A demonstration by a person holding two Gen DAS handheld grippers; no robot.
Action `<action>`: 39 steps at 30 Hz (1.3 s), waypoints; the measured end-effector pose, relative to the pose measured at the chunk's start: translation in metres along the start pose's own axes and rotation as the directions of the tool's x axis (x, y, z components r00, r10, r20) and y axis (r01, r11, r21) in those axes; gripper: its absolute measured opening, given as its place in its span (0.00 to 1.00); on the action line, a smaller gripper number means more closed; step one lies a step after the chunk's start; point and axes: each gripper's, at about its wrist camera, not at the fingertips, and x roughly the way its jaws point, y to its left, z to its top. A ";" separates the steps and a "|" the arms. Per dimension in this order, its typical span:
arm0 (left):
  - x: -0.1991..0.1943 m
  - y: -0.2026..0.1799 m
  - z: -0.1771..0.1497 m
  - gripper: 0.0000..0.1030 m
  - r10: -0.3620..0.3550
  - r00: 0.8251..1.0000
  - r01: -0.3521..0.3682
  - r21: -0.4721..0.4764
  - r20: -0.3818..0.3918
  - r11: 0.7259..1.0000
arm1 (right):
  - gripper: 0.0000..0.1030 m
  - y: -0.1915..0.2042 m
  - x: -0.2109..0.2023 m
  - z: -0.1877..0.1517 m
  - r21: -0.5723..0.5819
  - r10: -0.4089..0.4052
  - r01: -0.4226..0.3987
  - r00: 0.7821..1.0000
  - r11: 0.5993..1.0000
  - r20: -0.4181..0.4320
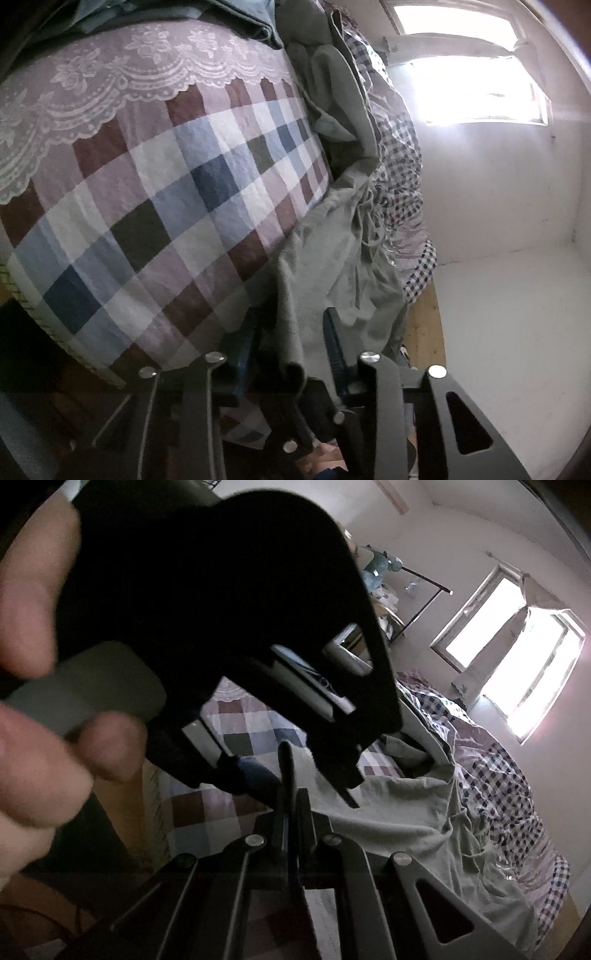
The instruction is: Fold clothes
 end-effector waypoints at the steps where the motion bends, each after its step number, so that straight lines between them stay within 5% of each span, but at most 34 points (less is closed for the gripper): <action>1: 0.000 0.001 0.000 0.24 0.005 1.000 -0.005 -0.004 -0.001 1.000 | 0.02 0.001 -0.001 0.000 -0.005 0.003 -0.003 1.000 1.000 0.002; 4: -0.002 0.005 0.001 0.12 0.021 1.000 -0.021 -0.014 0.003 1.000 | 0.10 0.003 -0.003 -0.003 -0.024 0.021 -0.021 1.000 0.999 -0.001; 7: -0.005 0.006 0.000 0.08 0.037 0.999 -0.037 -0.017 0.007 0.999 | 0.46 0.006 -0.008 -0.009 -0.013 0.049 -0.049 0.999 0.999 -0.005; 8: -0.006 0.007 0.000 0.05 0.042 0.999 -0.041 -0.018 0.008 0.999 | 0.49 0.007 -0.009 -0.011 -0.012 0.049 -0.049 0.999 0.999 -0.005; 18: -0.015 -0.015 0.004 0.02 -0.019 1.000 0.019 0.013 0.018 1.000 | 0.52 -0.009 -0.013 -0.027 -0.004 -0.111 0.111 0.992 0.994 -0.054; 29: -0.018 -0.050 0.004 0.02 -0.023 1.000 0.022 -0.050 -0.021 0.999 | 0.52 -0.025 -0.042 -0.046 -0.114 -0.125 0.115 0.989 0.987 -0.082; 39: -0.052 -0.133 0.000 0.01 -0.046 0.999 0.043 0.101 0.027 0.994 | 0.52 -0.049 -0.068 -0.112 -0.127 -0.237 0.214 0.949 0.969 -0.209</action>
